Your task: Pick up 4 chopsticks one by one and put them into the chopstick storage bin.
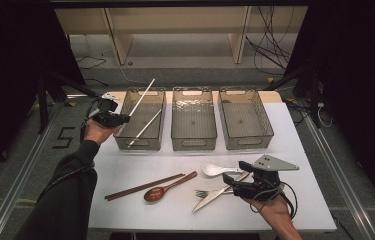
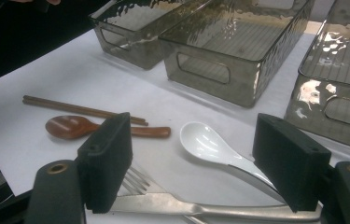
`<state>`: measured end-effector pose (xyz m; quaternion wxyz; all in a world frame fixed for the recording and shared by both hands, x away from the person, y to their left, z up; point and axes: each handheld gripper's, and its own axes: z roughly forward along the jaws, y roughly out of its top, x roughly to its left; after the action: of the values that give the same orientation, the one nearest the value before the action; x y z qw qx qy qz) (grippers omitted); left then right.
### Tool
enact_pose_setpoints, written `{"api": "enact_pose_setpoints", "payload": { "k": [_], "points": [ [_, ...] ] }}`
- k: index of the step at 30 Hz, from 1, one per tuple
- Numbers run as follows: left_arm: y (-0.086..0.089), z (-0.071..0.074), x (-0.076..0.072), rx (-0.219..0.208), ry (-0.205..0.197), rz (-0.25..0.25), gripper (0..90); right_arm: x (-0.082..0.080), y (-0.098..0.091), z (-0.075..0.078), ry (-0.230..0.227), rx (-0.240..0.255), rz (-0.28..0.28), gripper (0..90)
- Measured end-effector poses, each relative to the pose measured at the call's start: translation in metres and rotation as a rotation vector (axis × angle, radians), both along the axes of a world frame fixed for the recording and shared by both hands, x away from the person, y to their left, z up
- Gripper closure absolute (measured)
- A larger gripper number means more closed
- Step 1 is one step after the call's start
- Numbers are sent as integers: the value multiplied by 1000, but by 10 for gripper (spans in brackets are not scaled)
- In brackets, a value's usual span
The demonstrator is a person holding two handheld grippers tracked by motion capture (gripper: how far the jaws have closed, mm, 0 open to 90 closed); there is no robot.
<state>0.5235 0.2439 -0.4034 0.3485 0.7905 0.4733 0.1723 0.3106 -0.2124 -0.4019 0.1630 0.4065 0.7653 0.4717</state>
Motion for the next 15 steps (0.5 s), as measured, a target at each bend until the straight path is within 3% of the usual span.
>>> {"api": "enact_pose_setpoints", "payload": {
  "k": [3, 6, 9, 15],
  "points": [
    [0, -1, -2, 5, 7, 4, 730, 0, 0, 0, 1, 0, 1, 293],
    [-1, 4, -5, -36, -7, 14, 617, 0, 0, 0, 2, -1, 1, 293],
    [-5, 9, -11, -47, 0, -11, 522, 0, 1, 0, 2, -2, 1, 293],
    [-10, 17, -27, -83, -10, -50, 437, 0, 0, 0, -1, 1, 0, 293]
  ]
}}
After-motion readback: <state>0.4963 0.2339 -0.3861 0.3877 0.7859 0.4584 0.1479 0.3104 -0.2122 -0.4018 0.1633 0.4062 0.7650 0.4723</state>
